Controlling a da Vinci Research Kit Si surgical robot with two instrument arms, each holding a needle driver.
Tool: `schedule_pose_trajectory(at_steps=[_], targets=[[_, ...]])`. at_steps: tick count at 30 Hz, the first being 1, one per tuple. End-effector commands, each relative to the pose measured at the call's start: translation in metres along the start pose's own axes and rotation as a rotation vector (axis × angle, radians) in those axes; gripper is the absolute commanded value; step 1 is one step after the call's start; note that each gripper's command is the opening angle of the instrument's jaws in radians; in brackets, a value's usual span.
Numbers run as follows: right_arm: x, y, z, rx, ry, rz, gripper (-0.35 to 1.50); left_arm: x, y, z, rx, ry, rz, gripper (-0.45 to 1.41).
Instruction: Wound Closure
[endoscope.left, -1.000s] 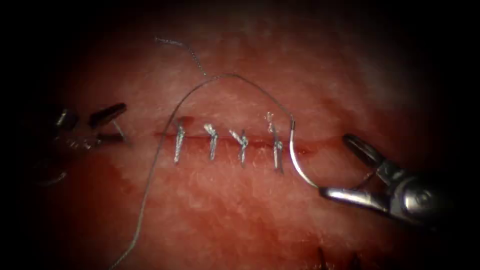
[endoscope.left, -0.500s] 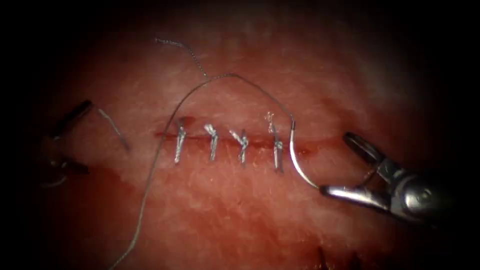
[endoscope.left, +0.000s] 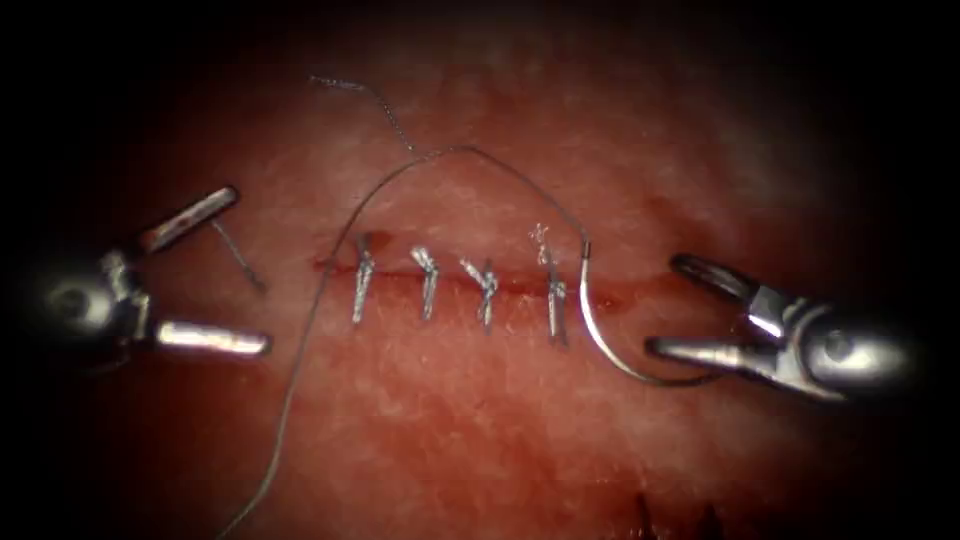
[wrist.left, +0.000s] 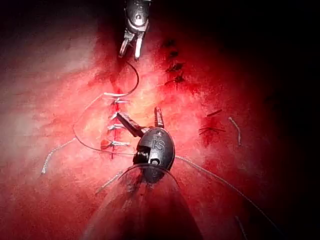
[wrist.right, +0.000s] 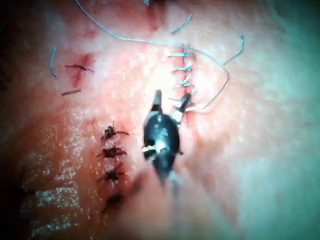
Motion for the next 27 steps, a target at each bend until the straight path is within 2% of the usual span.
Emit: schedule_pose_trajectory(at_steps=[1,2,3,4,6,9,10,17,21,27], targets=[[0.0001,-0.0002,0.0007,0.025,0.011,-0.012,0.12,-0.0007,0.0014,0.0005,-0.016,0.006,-0.023,0.49],[0.0003,-0.0001,0.0007,0.038,0.019,-0.023,0.22,-0.0006,0.0016,0.0008,-0.030,0.015,-0.027,0.49],[0.0004,-0.0001,0.0006,0.042,0.022,-0.023,0.44,-0.0006,0.0018,0.0011,-0.046,0.026,-0.041,0.49],[0.0005,-0.0002,0.0006,0.046,0.024,-0.030,0.56,-0.0006,0.0019,0.0014,-0.058,0.034,-0.039,0.49],[0.0008,-0.0003,0.0005,0.056,0.035,-0.058,0.71,-0.0007,0.0018,0.0017,-0.079,0.048,-0.036,0.49],[0.0013,-0.0009,0.0009,0.053,0.046,-0.075,1.06,-0.0014,0.0010,0.0022,-0.118,0.071,-0.033,0.49],[0.0014,-0.0011,0.0009,0.052,0.049,-0.082,1.09,-0.0019,0.0006,0.0023,-0.127,0.076,-0.035,0.49],[0.0020,-0.0013,0.0009,0.052,0.053,-0.113,1.03,-0.0059,-0.0015,0.0047,-0.183,0.111,-0.058,0.37],[0.0022,-0.0013,0.0006,0.062,0.045,-0.131,0.93,-0.0075,-0.0009,0.0054,-0.214,0.128,-0.072,0.36],[0.0025,-0.0015,0.0003,0.064,0.047,-0.129,0.93,-0.0077,-0.0005,0.0054,-0.236,0.140,-0.082,0.31]])
